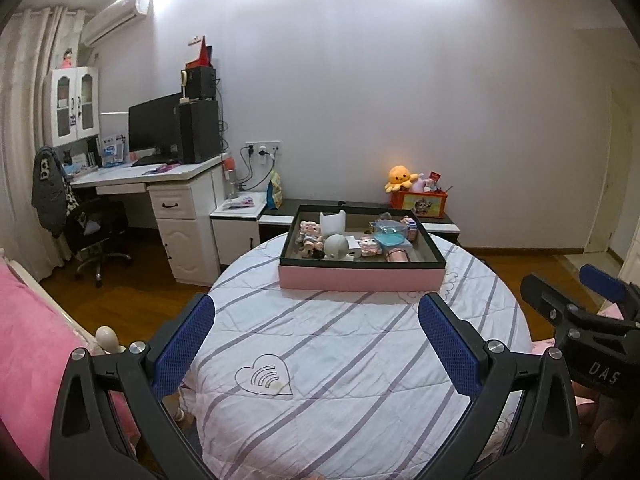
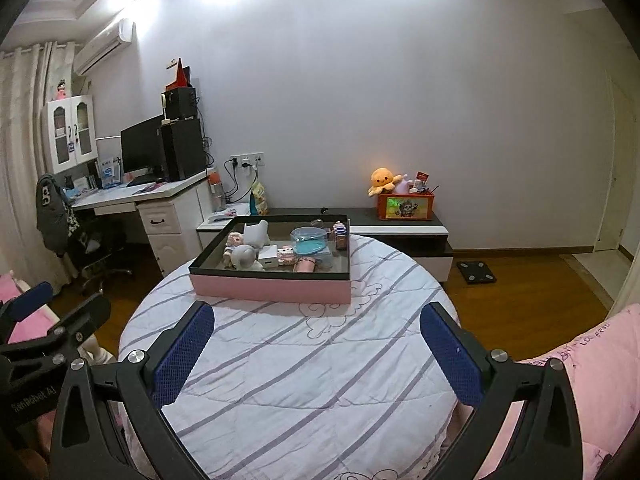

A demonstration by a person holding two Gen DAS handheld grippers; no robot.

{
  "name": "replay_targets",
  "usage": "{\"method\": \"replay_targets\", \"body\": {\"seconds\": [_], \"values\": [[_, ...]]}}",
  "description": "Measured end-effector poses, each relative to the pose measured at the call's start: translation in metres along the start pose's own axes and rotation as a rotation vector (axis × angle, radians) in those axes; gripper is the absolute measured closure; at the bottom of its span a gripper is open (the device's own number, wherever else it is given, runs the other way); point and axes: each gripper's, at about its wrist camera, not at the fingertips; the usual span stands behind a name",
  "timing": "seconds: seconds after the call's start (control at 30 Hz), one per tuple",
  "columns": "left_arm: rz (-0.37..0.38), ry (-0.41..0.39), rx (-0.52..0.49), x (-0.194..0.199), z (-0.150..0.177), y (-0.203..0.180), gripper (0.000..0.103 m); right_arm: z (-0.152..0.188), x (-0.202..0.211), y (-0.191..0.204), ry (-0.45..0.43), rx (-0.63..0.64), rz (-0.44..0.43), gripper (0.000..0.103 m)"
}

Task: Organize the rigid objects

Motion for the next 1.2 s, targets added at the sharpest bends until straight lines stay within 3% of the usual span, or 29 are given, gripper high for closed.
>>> {"method": "replay_targets", "body": {"seconds": [1.2], "values": [[0.002,0.008,0.012,-0.0015,0.0043,0.0012,0.0,0.0056,-0.0038,-0.002,0.012,-0.004,0.0,0.0]]}}
Point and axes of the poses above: each gripper's, at about its wrist camera, not at the fingertips, and x roughly against the way its jaws point, y to its left, z to its underside, and after that the axes turned 14 degrees about z, right-handed
